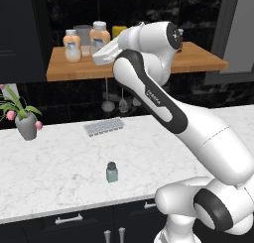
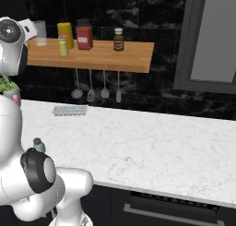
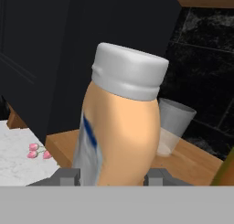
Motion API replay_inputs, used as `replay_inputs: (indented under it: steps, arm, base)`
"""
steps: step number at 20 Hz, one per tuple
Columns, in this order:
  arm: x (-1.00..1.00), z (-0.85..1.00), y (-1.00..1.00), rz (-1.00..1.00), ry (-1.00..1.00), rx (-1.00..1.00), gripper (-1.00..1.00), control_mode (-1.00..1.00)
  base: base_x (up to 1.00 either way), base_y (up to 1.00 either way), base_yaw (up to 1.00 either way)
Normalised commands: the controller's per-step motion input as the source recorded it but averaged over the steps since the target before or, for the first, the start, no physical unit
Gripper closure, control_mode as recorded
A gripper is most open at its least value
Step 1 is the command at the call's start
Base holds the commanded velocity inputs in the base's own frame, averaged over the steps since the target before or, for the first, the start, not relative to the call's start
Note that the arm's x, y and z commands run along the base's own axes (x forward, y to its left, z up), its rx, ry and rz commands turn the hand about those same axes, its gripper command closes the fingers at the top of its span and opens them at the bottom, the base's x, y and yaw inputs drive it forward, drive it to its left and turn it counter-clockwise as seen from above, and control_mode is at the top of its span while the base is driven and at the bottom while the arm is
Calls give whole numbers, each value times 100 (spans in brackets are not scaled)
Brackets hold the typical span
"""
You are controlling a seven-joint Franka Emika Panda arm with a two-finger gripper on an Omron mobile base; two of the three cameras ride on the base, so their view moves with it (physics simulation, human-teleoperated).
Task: Put the shaker and condiment bottle from the counter next to their counterparts in the cabinet.
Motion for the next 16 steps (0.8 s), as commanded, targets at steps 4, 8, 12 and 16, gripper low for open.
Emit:
replay_inputs:
  steps: [4, 8, 12, 16]
  arm:
    - [0, 0, -21, 0, 0, 0, 100, -100]
    - [1, -2, -7, 0, 0, 0, 100, -100]
    - [3, -16, -7, 0, 1, 0, 100, -100]
    - [11, -21, -11, 0, 1, 0, 100, -100]
  base:
    - [0, 0, 0]
    - [0, 0, 0]
    - [0, 0, 0]
    - [0, 0, 0]
